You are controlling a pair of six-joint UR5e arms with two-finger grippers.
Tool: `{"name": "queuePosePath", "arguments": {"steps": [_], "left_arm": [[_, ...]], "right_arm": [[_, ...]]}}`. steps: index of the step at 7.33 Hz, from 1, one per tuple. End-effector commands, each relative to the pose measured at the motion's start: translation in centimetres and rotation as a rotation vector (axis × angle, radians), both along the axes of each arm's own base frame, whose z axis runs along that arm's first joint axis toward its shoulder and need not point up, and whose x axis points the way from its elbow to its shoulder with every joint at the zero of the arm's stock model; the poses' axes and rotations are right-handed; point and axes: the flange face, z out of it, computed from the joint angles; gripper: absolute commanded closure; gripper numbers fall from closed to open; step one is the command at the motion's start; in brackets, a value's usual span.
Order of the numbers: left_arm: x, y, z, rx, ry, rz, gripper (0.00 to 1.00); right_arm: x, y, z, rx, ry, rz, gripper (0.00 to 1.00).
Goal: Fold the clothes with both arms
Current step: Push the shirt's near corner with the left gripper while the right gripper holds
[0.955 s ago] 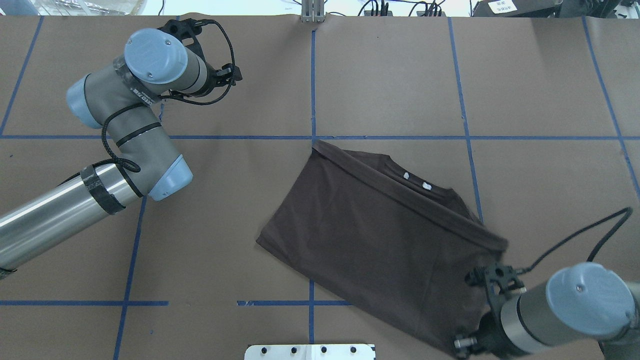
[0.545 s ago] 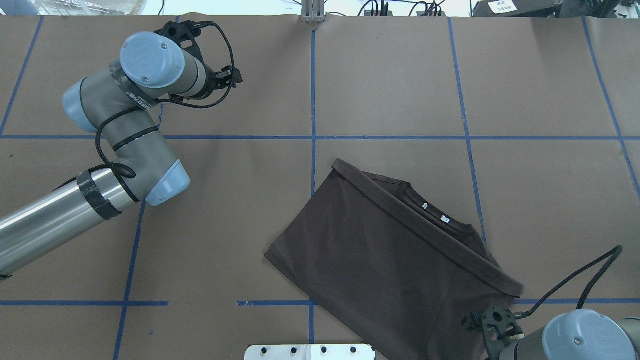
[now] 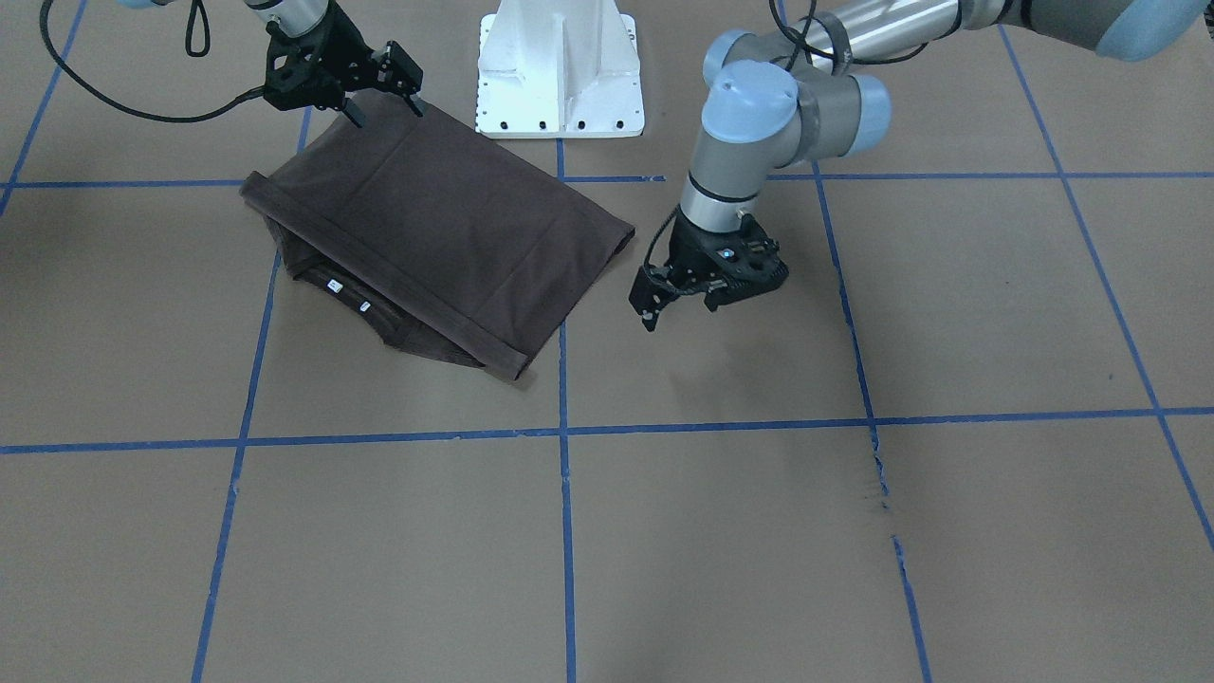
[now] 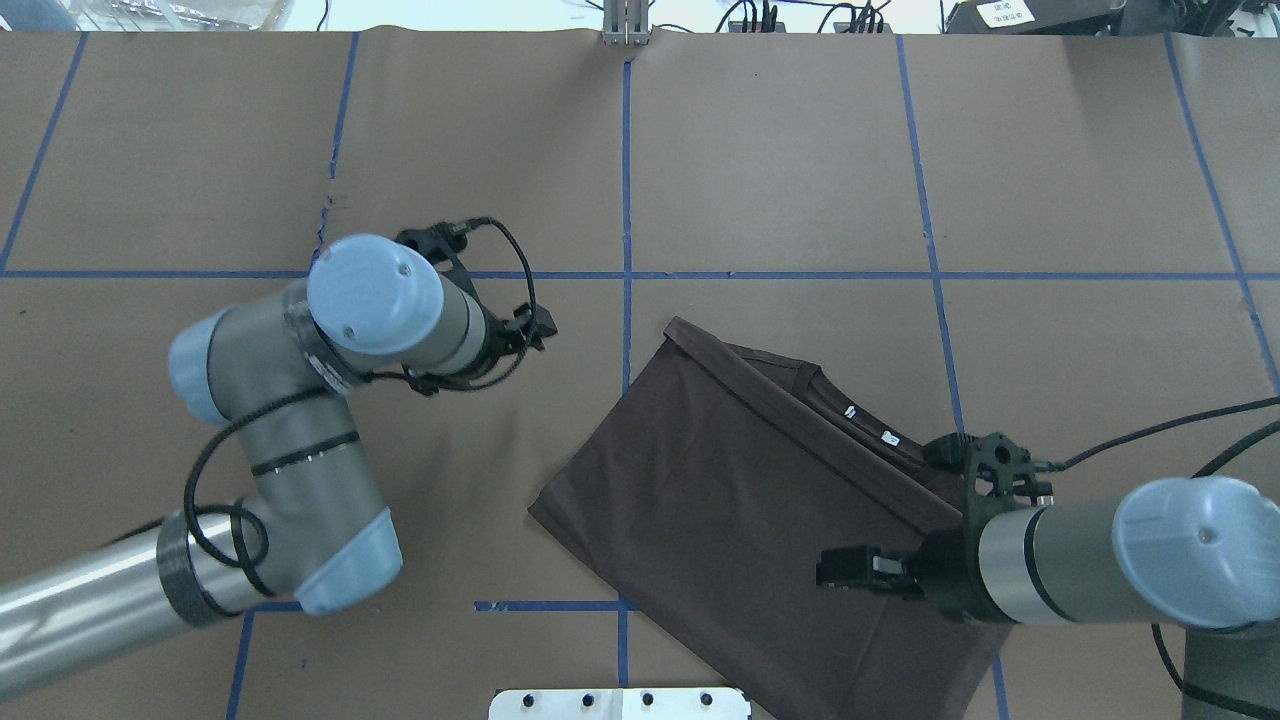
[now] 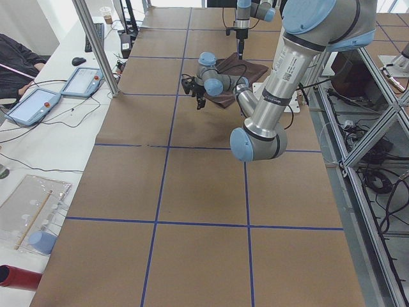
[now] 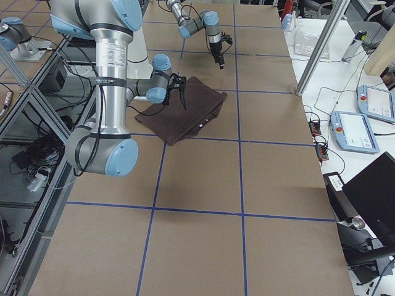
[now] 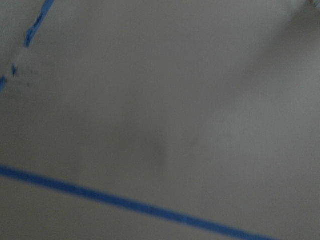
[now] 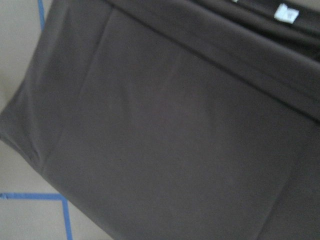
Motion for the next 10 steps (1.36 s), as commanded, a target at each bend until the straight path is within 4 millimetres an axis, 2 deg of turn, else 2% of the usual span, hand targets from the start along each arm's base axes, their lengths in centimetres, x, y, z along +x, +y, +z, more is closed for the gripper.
{"name": "queuePosePath", "arguments": {"steps": [1, 2, 4, 5, 6, 7, 8, 9, 10], "left_arm": [[3.5, 8.7, -1.8, -0.159, 0.009, 0.015, 0.06], [5.8, 11.9, -0.8, -0.153, -0.018, 0.040, 0.10], [7.1, 11.8, 0.2, -0.145, -0.042, 0.017, 0.14], [7.5, 11.8, 0.2, -0.158, -0.040, 0.008, 0.19], [7.5, 11.7, 0.3, -0.161, -0.043, 0.004, 0.29], [7.6, 11.7, 0.3, -0.161, -0.044, 0.003, 0.48], [7.6, 11.6, 0.4, -0.158, -0.046, 0.003, 0.78], [7.5, 11.6, 0.3, -0.148, -0.045, 0.012, 1.00], [7.3, 11.2, 0.2, -0.135, -0.047, 0.017, 1.00]], "right_arm": [[2.1, -4.4, -1.8, 0.012, -0.040, 0.098, 0.00], [2.3, -5.2, -2.4, 0.017, -0.050, 0.108, 0.00], [2.4, -5.6, -2.8, 0.021, -0.058, 0.119, 0.00], [2.4, -5.6, -2.8, 0.022, -0.058, 0.120, 0.00], [2.5, -5.7, -2.9, 0.023, -0.061, 0.122, 0.00], [2.5, -5.7, -3.0, 0.023, -0.061, 0.122, 0.00], [2.6, -5.7, -3.1, 0.024, -0.064, 0.122, 0.00], [2.6, -5.7, -3.1, 0.024, -0.064, 0.122, 0.00], [2.6, -5.7, -3.0, 0.023, -0.062, 0.124, 0.00]]}}
